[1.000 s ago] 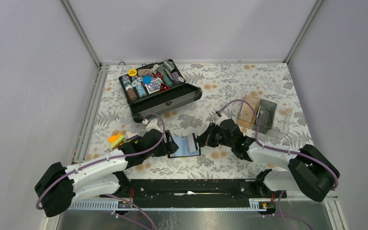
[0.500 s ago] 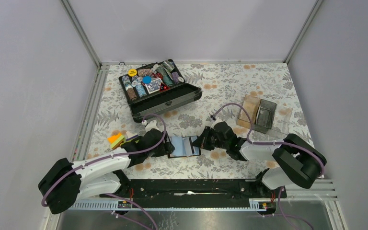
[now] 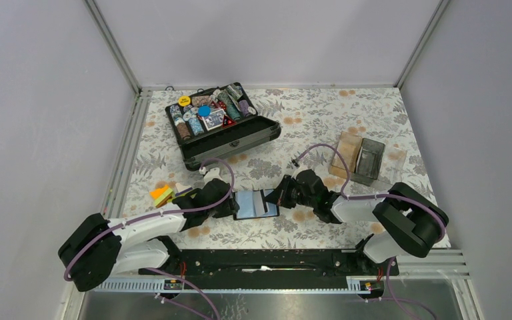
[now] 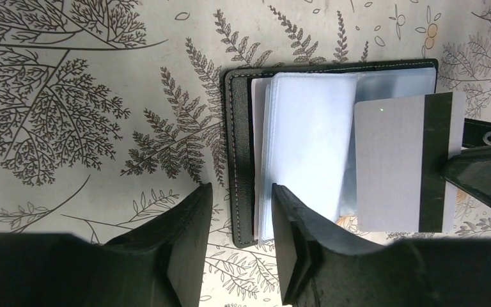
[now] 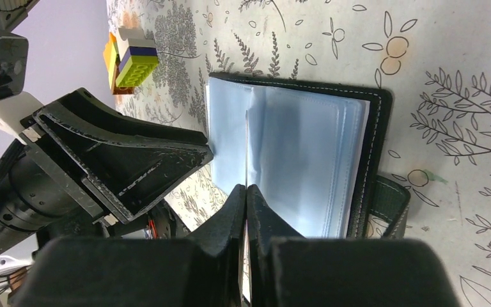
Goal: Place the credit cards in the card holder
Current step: Insert the credit card into the card holder.
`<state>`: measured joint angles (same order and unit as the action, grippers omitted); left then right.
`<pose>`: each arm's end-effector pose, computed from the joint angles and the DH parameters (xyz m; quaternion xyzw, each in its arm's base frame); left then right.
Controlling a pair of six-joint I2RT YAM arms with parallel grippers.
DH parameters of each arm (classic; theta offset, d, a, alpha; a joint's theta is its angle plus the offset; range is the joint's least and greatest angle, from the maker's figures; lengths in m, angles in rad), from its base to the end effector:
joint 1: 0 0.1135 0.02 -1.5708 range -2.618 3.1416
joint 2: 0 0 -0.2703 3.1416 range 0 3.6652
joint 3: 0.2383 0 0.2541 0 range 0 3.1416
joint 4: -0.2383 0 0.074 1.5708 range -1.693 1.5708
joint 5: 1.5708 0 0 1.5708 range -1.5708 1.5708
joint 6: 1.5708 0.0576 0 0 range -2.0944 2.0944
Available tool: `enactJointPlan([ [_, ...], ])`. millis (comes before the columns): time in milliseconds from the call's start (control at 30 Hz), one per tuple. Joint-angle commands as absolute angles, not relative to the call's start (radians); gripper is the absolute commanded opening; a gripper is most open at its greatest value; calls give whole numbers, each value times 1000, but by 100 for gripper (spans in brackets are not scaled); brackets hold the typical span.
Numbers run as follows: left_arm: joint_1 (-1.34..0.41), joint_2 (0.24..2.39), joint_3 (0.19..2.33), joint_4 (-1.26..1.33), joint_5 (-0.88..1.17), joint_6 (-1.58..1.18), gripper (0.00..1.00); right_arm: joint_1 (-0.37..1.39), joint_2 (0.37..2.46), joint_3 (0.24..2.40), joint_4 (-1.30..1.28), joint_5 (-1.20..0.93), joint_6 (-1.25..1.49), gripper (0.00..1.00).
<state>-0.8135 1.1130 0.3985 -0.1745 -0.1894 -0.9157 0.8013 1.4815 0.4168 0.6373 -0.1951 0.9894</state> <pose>0.1512 -0.1442 0.1381 -0.0795 0.9354 -0.1954 0.2838 0.1915 0.2138 0.1417 0.0261 0.8382 0.4715 0.2728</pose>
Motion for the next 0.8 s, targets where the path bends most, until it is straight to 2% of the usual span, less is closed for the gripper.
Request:
enactJointPlan([
  [0, -808, 1133, 393, -147, -222, -904, 40, 813, 1483, 409, 689, -183, 998, 0],
  [767, -808, 1144, 391, -159, -235, -903, 36, 817, 1483, 404, 632, -133, 1002, 0],
])
